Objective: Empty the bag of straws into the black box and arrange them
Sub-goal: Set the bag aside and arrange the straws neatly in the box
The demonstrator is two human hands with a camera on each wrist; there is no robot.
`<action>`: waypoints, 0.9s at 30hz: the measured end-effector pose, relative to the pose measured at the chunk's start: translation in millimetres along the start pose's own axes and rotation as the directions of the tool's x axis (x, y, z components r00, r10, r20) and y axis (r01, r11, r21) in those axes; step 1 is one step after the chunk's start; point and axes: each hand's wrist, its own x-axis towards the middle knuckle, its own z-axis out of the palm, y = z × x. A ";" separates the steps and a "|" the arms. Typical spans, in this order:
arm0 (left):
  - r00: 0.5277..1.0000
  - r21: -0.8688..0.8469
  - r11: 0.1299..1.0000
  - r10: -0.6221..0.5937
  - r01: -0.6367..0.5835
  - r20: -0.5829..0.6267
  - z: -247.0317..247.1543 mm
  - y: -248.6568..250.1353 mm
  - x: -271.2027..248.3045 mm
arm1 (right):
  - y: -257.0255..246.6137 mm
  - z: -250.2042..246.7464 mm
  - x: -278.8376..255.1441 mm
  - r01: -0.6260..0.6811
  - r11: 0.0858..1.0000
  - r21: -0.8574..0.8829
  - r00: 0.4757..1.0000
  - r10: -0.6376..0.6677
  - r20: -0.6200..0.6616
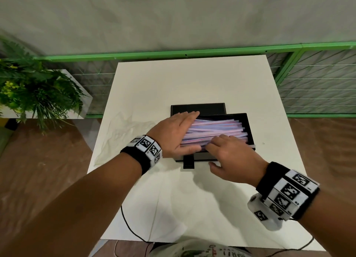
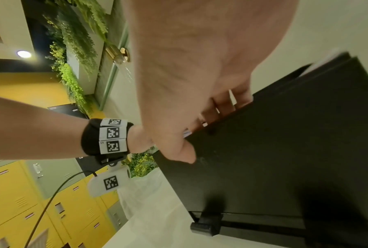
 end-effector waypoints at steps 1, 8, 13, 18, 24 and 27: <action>1.000 0.059 0.998 0.005 -0.006 0.023 0.4 1.1 -0.1 | -0.2 1.9 2.4 -0.033 0.999 -0.012 0.997 0.034 0.065; 1.000 0.222 0.975 0.009 -0.006 -0.013 22.0 4.7 -0.6 | -5.0 6.5 31.9 -0.185 0.982 0.033 0.952 0.171 0.256; 1.000 0.249 0.969 0.010 -0.009 0.000 24.7 2.2 0.0 | -4.1 7.2 46.9 -0.276 0.953 0.123 0.914 0.221 0.339; 1.000 0.259 0.966 0.016 -0.017 0.005 23.4 3.5 -0.2 | -4.9 15.8 43.8 -0.251 0.966 0.070 0.964 0.242 0.113; 0.999 0.271 0.962 0.016 -0.023 0.028 22.8 3.8 1.6 | -4.3 15.6 46.1 -0.269 0.954 0.135 0.955 0.246 0.163; 0.999 0.279 0.960 0.018 -0.026 0.033 21.0 4.2 1.8 | -4.1 9.8 50.7 -0.291 0.944 0.154 0.931 0.243 0.272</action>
